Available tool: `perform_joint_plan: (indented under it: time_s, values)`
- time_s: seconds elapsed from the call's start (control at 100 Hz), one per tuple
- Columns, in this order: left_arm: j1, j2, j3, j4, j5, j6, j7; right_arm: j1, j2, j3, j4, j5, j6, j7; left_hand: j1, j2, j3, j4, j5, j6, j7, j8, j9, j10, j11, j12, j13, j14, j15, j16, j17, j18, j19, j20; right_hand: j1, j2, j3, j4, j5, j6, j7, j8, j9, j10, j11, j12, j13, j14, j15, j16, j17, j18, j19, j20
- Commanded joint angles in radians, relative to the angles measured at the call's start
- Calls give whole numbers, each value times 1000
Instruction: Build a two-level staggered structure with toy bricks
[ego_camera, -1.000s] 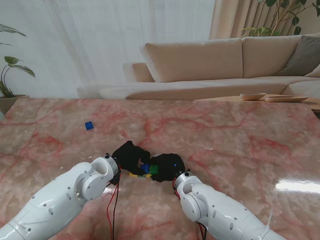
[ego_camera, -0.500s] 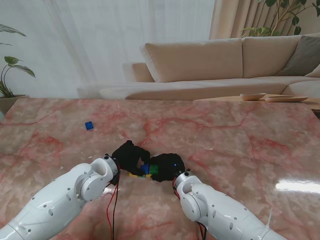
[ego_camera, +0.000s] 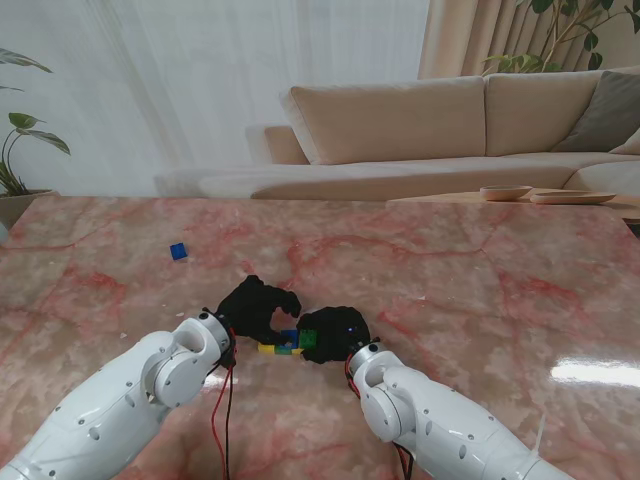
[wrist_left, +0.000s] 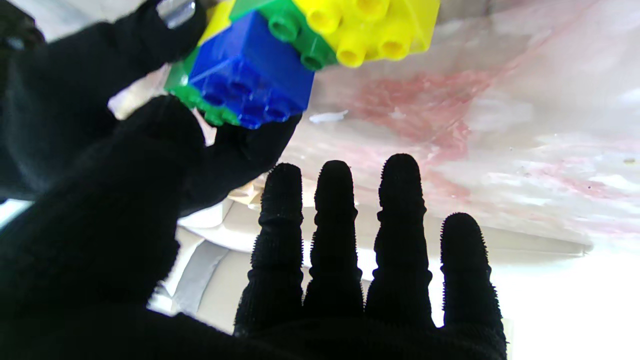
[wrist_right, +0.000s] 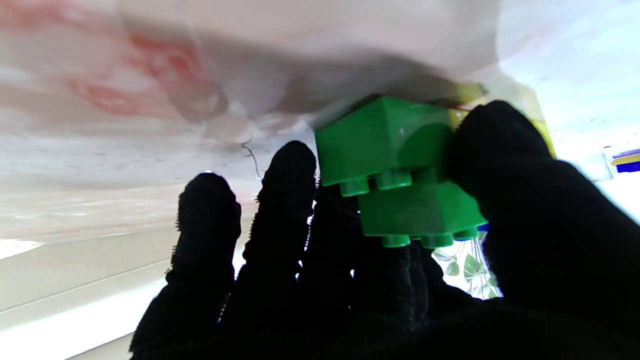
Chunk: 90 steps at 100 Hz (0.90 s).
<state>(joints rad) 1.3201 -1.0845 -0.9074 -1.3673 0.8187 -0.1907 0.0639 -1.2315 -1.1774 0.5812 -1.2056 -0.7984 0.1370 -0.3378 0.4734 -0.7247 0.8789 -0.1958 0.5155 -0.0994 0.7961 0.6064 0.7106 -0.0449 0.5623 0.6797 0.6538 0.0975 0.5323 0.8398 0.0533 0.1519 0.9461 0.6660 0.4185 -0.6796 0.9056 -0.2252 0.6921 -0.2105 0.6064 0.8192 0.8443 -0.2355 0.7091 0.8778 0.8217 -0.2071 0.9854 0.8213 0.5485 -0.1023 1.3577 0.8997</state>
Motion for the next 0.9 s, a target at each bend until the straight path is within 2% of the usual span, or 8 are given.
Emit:
perform_joint_plan:
  time_s: [0.0,0.05,0.07,0.11,0.17,0.26,0.51,0.89]
  values:
    - [14,-6,-6,-8,-12,-1,24,-9,-2,-2,8,3,5,18,-44,35,-13,28,11,-12,3,-7,2,-20,-11,-10,-3,0,-19,-6,-16,13,-12,21,34,5,21,-7,4,-22,6,-4,6,-2,-21,-23,1,-33,17,18,0,-15,32,1]
    - [20,-10,-17,-10,-18,-2,37,-9,-2,-2,7,2,4,19,-10,60,17,46,62,-38,38,-2,50,-26,1,-12,25,1,-2,-1,-4,19,-1,29,35,4,22,-7,5,-21,6,-4,6,-3,-21,-23,1,-33,17,18,0,-15,32,1]
    - [22,-12,-20,-10,-23,-2,44,-10,-2,-2,7,2,4,19,2,60,22,37,75,-46,47,-7,61,-27,5,-12,32,2,2,1,-1,20,2,31,34,5,22,-7,5,-22,6,-4,6,-4,-22,-23,1,-33,17,18,0,-15,32,1]
    - [23,-15,-24,-6,-32,-7,54,-9,-2,-2,7,2,4,19,104,23,-16,-38,133,-122,132,-86,129,-38,27,-10,76,6,29,7,18,26,23,43,33,5,21,-7,5,-22,5,-4,6,-3,-22,-23,1,-33,16,18,0,-15,32,1]
    - [21,-18,-24,2,-39,-13,67,-9,-1,-2,7,3,4,20,171,10,-31,-40,181,-183,218,-154,221,-48,-8,139,125,6,67,19,40,32,58,54,34,5,21,-7,5,-22,5,-4,7,-3,-22,-23,1,-34,16,18,0,-15,32,1]
    - [13,-18,-18,16,-41,-23,65,-9,-2,-2,7,3,3,20,201,6,-12,-46,256,-227,245,-213,340,-62,-92,192,179,-1,95,24,70,35,103,65,34,5,21,-7,5,-23,5,-4,6,-4,-22,-23,1,-34,16,18,0,-15,32,1]
    - [-17,-20,19,69,-37,-48,86,-8,-1,-2,6,3,1,24,213,-48,-18,-57,374,-245,249,-326,462,-68,-166,190,238,1,125,31,106,47,156,75,33,5,23,-5,5,-21,2,-5,7,-2,-23,-24,1,-33,16,18,0,-15,32,1]
    - [-64,-18,78,129,-10,-71,105,-8,1,-1,4,5,-1,30,209,-64,-23,-62,403,-249,234,-357,495,-77,-193,167,254,3,131,32,121,46,171,76,35,6,22,-9,6,-22,3,-5,8,-2,-24,-24,2,-33,16,18,-1,-15,31,1]
